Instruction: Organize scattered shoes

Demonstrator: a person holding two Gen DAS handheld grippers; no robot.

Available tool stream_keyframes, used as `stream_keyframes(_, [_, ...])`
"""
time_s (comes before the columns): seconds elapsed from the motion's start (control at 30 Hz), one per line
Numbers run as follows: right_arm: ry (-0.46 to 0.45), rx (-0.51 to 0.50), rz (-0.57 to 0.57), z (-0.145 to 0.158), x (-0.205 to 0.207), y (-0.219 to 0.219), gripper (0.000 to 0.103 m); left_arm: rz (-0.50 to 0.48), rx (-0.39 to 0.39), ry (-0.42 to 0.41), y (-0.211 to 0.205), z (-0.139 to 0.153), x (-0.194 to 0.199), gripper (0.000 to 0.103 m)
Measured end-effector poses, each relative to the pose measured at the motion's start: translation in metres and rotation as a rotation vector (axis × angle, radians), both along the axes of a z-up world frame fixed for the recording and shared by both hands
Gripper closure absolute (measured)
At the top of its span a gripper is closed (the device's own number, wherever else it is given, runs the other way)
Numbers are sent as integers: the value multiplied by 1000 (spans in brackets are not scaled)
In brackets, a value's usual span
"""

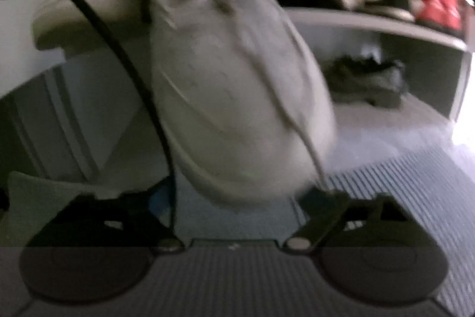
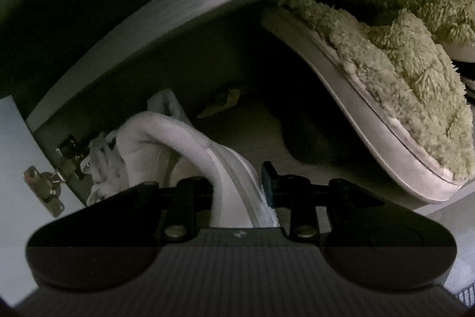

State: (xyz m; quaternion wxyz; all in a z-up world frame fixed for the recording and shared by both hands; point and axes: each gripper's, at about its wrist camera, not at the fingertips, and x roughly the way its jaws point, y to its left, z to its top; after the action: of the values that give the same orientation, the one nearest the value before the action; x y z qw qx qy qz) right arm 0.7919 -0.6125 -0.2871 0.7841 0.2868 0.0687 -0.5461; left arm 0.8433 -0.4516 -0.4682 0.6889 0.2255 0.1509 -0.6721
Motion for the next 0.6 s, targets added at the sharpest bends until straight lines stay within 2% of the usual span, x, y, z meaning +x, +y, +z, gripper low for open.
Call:
stream_keyframes(0.13, [-10,0,34,1,-3,-6,67,-5,10,18,3,12,2,33])
stream_keyframes(0.23, [55,-61,76,7,-1,-2,67,-6,23,27,4,22,5,35])
stream_keyframes(0.27, [89,-100,97,10,0,3,62,-9,23,30,5,25,5,37])
stream_keyframes(0.3, [107,-134,114,15,-3,10,51,-13,11,35,7,29,6,37])
stream_keyframes(0.37, [107,-153,149,18,-10,22,39,-23,-13,46,12,38,6,37])
stream_keyframes(0.47, [41,-160,172,22,-29,40,37,-30,-9,63,13,52,8,38])
stream_keyframes(0.6, [-20,-110,234,24,-50,55,37,-23,-62,85,14,69,13,39])
